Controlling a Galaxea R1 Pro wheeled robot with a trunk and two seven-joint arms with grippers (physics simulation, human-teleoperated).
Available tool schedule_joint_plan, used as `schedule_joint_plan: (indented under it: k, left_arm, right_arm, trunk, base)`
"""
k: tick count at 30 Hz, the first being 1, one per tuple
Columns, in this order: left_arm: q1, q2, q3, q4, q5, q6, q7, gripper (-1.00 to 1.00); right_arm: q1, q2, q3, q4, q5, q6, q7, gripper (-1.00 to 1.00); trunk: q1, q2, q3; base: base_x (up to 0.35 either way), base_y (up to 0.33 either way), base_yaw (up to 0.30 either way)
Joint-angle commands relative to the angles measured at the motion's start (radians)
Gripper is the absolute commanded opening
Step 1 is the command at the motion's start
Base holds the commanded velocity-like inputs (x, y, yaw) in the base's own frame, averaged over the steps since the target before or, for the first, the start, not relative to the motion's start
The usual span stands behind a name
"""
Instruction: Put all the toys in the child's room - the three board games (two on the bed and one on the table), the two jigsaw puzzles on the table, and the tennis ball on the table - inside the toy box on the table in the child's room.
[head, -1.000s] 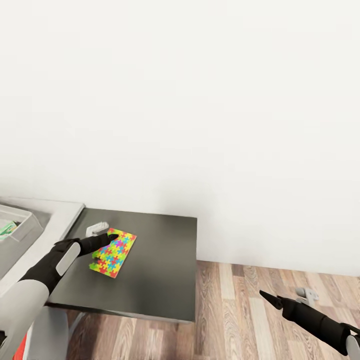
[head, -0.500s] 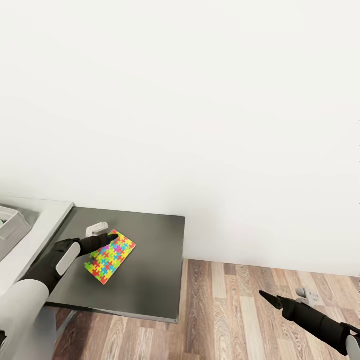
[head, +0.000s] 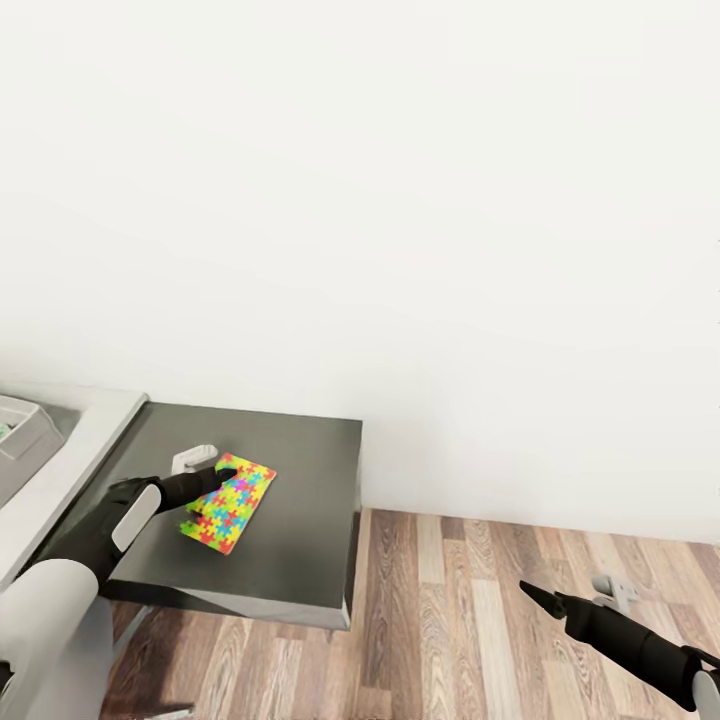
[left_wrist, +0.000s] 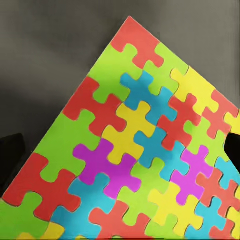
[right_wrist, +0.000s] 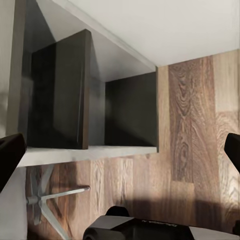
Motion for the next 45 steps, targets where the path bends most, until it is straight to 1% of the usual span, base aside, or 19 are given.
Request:
schedule_joint_plan:
  k: [1, 8, 25, 27, 29, 31, 37, 40, 41, 43, 44, 45]
  left_arm:
    - [-0.001, 0.001, -0.003, -0.001, 0.003, 0.003, 0.0, 1.0]
    - [-0.001, 0.001, -0.001, -0.001, 0.003, 0.004, 0.0, 1.0]
    - [-0.001, 0.002, -0.004, -0.001, 0.005, 0.006, -0.008, 1.0]
    - [-0.001, 0.003, -0.005, -0.001, 0.005, 0.006, -0.024, 1.0]
    - [-0.001, 0.003, -0.006, -0.001, 0.004, 0.007, -0.07, 1.0]
    - [-0.001, 0.003, -0.007, -0.001, 0.001, 0.007, -0.095, 1.0]
    - [0.0, 0.003, -0.008, -0.001, -0.004, 0.007, -0.118, 1.0]
    - [0.001, 0.002, -0.008, -0.001, -0.005, 0.008, -0.139, 1.0]
    - [0.001, 0.001, -0.01, -0.001, -0.006, 0.008, -0.149, 1.0]
    - [0.001, 0.001, -0.032, -0.001, -0.014, 0.008, -0.162, 1.0]
    - [0.001, 0.001, -0.066, -0.001, -0.019, 0.008, -0.167, 1.0]
    - [0.001, 0.001, -0.079, -0.001, -0.02, 0.008, -0.169, 1.0]
  right_arm:
    - [0.0, 0.0, -0.002, 0.0, -0.003, 0.006, 0.002, 1.0]
    - [-0.001, 0.0, -0.003, -0.001, -0.003, 0.008, 0.002, 1.0]
    - [0.0, 0.0, -0.005, 0.0, -0.003, 0.009, 0.002, 1.0]
    - [-0.001, 0.0, -0.006, 0.0, -0.003, 0.009, 0.002, 1.0]
    - [-0.001, 0.0, -0.006, 0.0, -0.003, 0.009, 0.002, 1.0]
    - [0.0, 0.0, -0.006, 0.0, -0.003, 0.009, 0.002, 1.0]
    - [-0.001, 0.0, -0.006, 0.001, -0.003, 0.009, 0.002, 1.0]
    - [-0.001, 0.0, -0.005, 0.002, -0.003, 0.009, 0.002, 1.0]
    - [-0.001, 0.0, -0.005, 0.002, -0.003, 0.009, 0.002, 1.0]
    - [-0.001, 0.0, -0.004, 0.002, -0.003, 0.009, 0.002, 1.0]
    - [-0.001, 0.0, -0.004, 0.002, -0.003, 0.009, 0.002, 1.0]
    - [-0.001, 0.0, -0.004, 0.002, -0.003, 0.009, 0.002, 1.0]
  trunk:
    - [0.0, -0.002, -0.002]
    - [0.0, -0.002, -0.002]
    - [0.0, -0.002, -0.002]
    - [0.0, -0.002, -0.002]
    - [0.0, -0.002, -0.002]
    - [0.0, -0.002, -0.002]
    - [0.0, -0.002, -0.002]
    - [0.0, -0.002, -0.002]
    - [0.0, -0.002, -0.002]
    - [0.0, -0.002, -0.002]
    - [0.0, -0.002, -0.002]
    - [0.0, -0.002, -0.002]
  base:
    - [-0.042, -0.07, 0.0]
    - [-0.045, -0.142, 0.0]
    - [-0.002, -0.007, 0.0]
    - [0.0, 0.0, 0.0]
    - [0.0, 0.0, 0.0]
    - [0.0, 0.0, 0.0]
    - [0.0, 0.0, 0.0]
    - [0.0, 0.0, 0.0]
    - [0.0, 0.0, 0.0]
    - [0.0, 0.0, 0.0]
    - [0.0, 0.0, 0.0]
    - [0.0, 0.0, 0.0]
